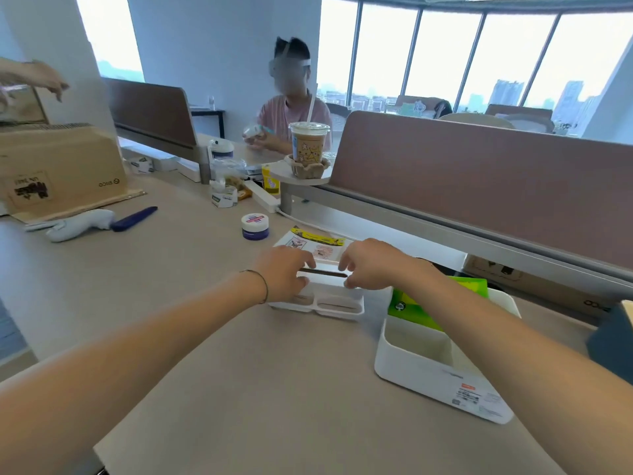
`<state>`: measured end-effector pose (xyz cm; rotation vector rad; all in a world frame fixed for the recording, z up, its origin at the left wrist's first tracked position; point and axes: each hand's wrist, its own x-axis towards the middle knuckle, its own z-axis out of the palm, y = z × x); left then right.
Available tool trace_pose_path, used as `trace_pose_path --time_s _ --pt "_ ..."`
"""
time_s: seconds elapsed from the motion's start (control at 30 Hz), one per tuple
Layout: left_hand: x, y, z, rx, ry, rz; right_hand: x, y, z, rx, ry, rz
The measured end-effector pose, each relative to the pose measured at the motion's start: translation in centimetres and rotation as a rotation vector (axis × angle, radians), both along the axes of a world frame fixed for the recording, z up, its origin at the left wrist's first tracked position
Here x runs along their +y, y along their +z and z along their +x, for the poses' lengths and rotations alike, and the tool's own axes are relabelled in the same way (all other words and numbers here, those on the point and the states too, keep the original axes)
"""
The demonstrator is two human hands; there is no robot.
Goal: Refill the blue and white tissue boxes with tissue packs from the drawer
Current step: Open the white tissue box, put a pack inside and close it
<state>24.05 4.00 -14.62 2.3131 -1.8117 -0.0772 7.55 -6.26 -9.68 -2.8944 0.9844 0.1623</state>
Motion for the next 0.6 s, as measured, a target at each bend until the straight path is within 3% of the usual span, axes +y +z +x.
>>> trace_pose_path --time_s 0.2,0.6 --pt "-1.4 -1.5 1.6 -0.011 -0.032 0.110 -1.5 -2.1 4.1 0.169 0.046 -0.031" --pt "-2.3 -2.3 2.9 -0.016 -0.100 0.069 -3.0 -4.2 5.5 0.166 0.044 -0.078"
